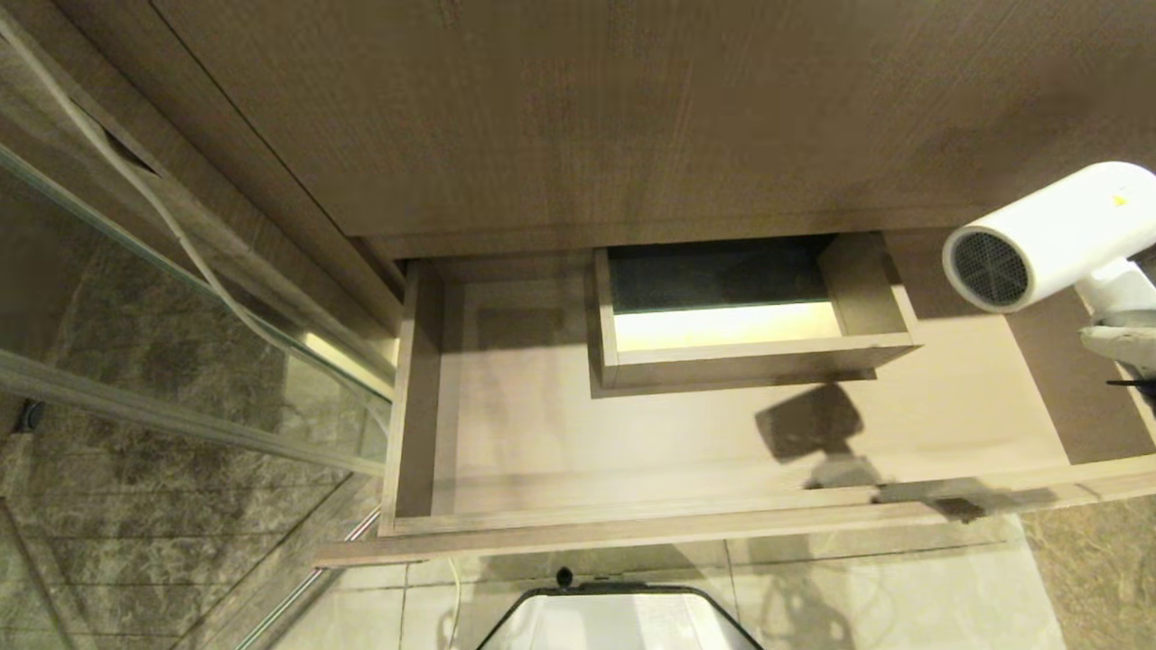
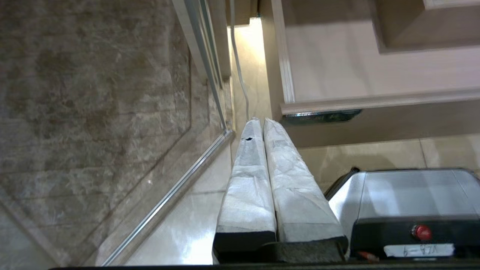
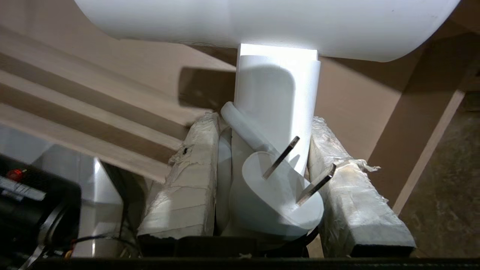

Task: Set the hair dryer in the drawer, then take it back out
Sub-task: Put it into the drawer

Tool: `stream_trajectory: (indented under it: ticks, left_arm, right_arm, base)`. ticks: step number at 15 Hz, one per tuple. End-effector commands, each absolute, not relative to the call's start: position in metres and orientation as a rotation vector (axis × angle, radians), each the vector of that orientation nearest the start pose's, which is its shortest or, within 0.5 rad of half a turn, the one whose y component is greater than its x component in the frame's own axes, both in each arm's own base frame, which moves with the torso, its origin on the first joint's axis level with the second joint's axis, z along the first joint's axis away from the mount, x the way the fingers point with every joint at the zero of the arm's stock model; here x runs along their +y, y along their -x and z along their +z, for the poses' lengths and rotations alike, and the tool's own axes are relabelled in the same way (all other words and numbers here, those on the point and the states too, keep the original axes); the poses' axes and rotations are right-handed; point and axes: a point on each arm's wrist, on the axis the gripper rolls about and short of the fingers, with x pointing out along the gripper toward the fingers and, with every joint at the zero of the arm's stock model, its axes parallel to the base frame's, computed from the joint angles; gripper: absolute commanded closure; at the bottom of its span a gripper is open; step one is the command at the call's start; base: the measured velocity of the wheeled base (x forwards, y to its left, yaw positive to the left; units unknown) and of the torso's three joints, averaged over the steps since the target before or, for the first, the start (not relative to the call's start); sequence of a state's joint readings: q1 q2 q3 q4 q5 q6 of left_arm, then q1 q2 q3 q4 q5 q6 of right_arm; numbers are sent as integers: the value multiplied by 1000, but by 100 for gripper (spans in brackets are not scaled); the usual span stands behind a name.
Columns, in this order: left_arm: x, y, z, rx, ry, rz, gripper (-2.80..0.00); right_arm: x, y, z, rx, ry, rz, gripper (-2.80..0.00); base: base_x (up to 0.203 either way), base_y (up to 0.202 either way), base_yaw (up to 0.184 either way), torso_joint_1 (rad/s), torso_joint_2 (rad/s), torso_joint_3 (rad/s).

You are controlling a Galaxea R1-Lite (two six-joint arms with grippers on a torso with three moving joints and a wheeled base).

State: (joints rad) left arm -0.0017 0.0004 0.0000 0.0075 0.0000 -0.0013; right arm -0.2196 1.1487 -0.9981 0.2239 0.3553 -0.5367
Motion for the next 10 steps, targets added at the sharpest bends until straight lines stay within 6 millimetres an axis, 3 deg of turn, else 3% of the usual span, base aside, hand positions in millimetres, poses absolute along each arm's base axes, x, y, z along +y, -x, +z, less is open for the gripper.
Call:
stream_trajectory:
  ticks: [1, 7, 10]
  left_arm:
    - [0, 23, 75, 6, 2, -2, 0]
    - [0, 23, 75, 6, 2, -2, 0]
    - [0, 23, 75, 6, 2, -2, 0]
  right_arm:
    - [-31, -157, 283, 327, 419, 207, 0]
    - [-53, -165, 273, 428, 393, 64, 0]
    - [-75, -177, 260, 562, 377, -139, 0]
  base:
    - [0, 0, 0, -43, 344, 354]
    - [0, 0, 0, 5, 292, 293]
    - [0, 0, 0, 73, 44, 151]
